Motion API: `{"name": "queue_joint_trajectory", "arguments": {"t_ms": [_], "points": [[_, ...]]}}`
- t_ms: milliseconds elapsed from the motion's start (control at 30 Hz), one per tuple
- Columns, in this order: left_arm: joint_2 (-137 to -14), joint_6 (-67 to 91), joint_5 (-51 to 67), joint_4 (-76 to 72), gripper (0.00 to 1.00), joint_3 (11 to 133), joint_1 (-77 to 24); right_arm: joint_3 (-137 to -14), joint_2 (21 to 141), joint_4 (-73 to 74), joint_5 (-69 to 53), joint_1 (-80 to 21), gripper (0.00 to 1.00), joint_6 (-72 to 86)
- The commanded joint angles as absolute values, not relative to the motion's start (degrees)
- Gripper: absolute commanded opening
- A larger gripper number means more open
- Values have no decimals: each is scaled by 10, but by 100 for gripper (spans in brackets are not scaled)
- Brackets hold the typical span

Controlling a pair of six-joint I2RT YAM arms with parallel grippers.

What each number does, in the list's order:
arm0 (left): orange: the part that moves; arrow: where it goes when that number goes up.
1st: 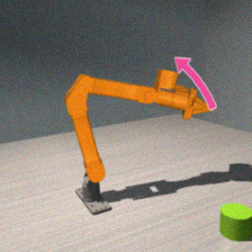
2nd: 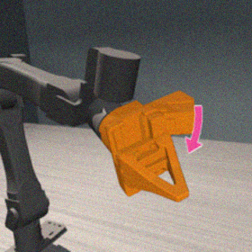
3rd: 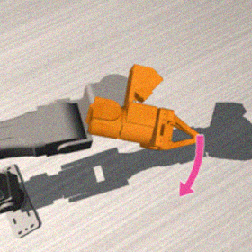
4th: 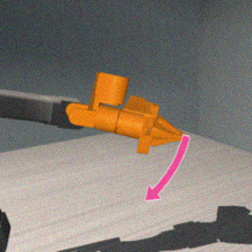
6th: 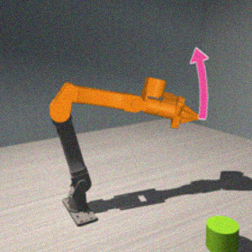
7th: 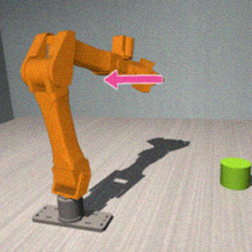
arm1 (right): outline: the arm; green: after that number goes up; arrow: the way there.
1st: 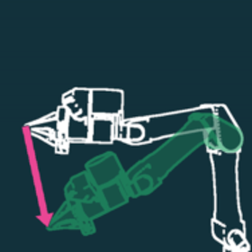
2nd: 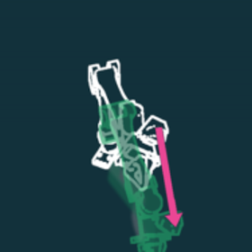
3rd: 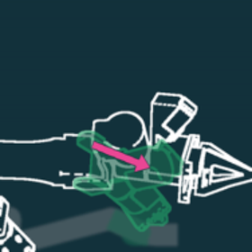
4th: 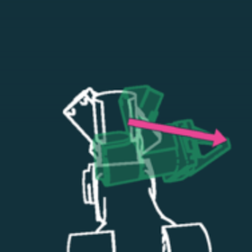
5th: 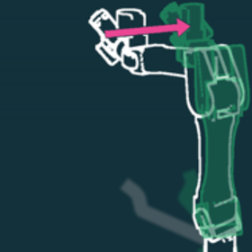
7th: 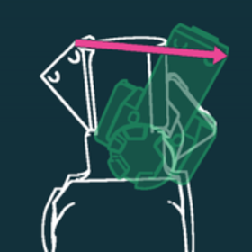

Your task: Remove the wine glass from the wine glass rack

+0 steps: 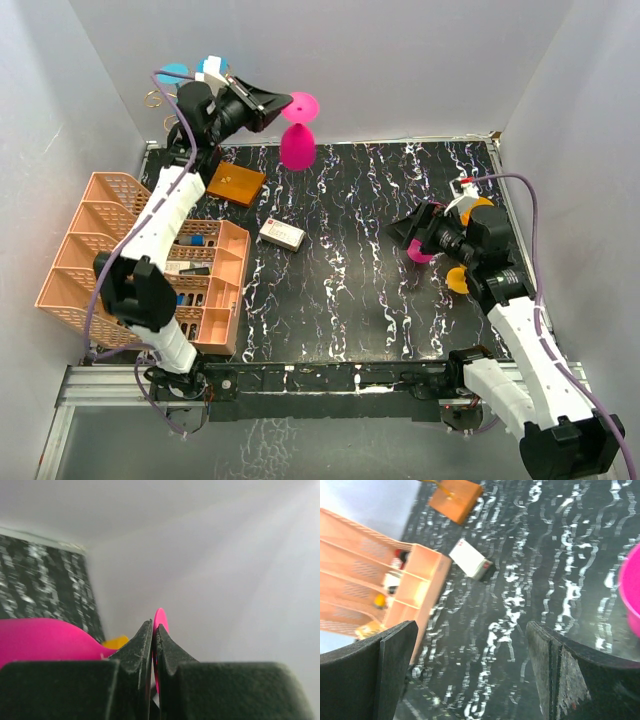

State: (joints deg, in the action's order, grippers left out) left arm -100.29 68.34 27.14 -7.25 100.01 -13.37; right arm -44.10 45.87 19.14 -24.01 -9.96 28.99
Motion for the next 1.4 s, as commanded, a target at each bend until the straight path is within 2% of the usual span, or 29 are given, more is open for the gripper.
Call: {"name": "queue_joint_trajectory", "arguments": {"t_ms": [0,133,267,500,833,1033,1133,1367], "points": [[-902,752,346,-240,0,908,-194,-446,461,43,-326,-99,99,412],[-885,870,386,-419,0,832,-214,-388,445,-98,-368,-99,99,524],[-870,974,379,-603,0,763,-236,-340,418,-221,-354,-99,99,614],[-847,1028,346,-731,0,706,-280,-289,402,-423,-336,-99,99,715],[-878,1091,315,-871,0,685,-328,-284,391,-484,-323,-99,100,728],[-890,1111,303,-895,0,673,-334,-273,364,-491,-303,-99,100,721],[-897,1113,299,-901,0,668,-340,-267,359,-541,-306,-99,90,726],[-933,1145,283,-949,0,668,-346,-272,371,-651,-345,-99,46,758]]}}
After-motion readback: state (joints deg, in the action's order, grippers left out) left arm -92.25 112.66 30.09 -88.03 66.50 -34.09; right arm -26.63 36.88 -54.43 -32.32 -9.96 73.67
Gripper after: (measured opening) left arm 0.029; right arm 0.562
